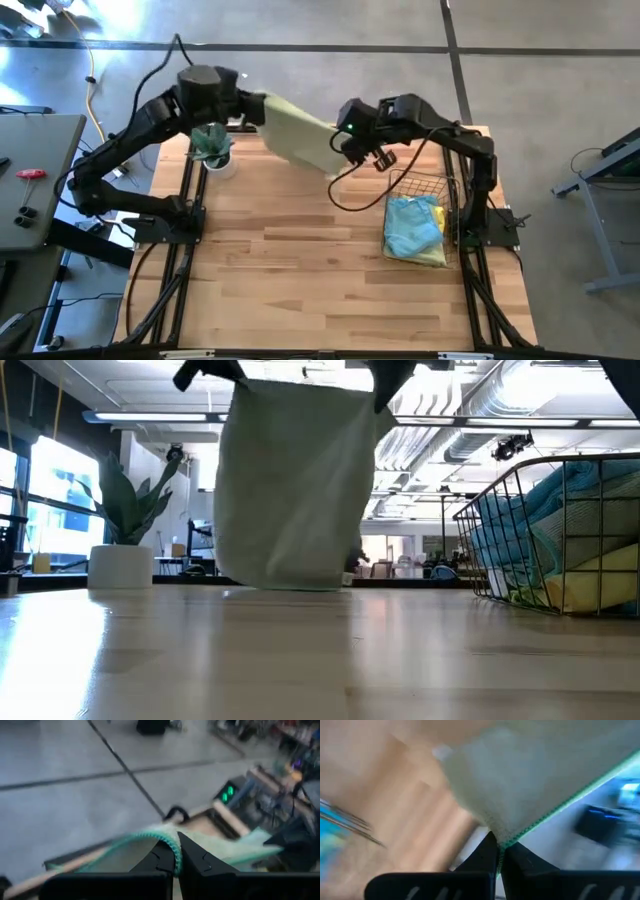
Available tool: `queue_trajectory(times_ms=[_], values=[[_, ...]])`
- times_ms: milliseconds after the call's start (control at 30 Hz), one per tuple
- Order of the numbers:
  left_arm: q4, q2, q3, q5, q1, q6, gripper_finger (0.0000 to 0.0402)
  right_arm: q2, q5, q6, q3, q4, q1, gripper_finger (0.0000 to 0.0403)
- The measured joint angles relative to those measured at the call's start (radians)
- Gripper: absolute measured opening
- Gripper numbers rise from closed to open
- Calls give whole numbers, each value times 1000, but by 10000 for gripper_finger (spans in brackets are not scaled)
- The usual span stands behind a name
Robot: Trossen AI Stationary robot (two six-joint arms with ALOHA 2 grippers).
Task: Fold microfiber towels
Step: Fold the green microfiber cloth
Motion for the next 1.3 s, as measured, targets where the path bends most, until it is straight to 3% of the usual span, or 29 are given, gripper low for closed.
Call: queue_trajectory(times_ms=[200, 300, 400, 567, 733, 1100, 1300], values=[[-286, 2, -70, -9, -121, -21, 0, 10, -350, 258, -67, -13, 31, 0], [-368, 1, -182, -23, -231, -96, 0, 11, -449, 344, -180, -13, 60, 0], [-350, -1, -293, -23, -327, -166, 0, 11, -534, 357, -345, 44, 95, 0], [-204, -1, -448, 0, -431, -271, 0, 12, -609, 299, -608, 246, 156, 0], [-185, -1, -540, 45, -504, -374, 0, 12, -738, 354, -745, 422, 195, 0], [-63, -2, -695, 104, -693, -621, 0, 11, -862, 478, -822, 659, 299, 0], [-59, 6, -721, 100, -768, -689, 0, 11, -849, 621, -822, 722, 338, 0]])
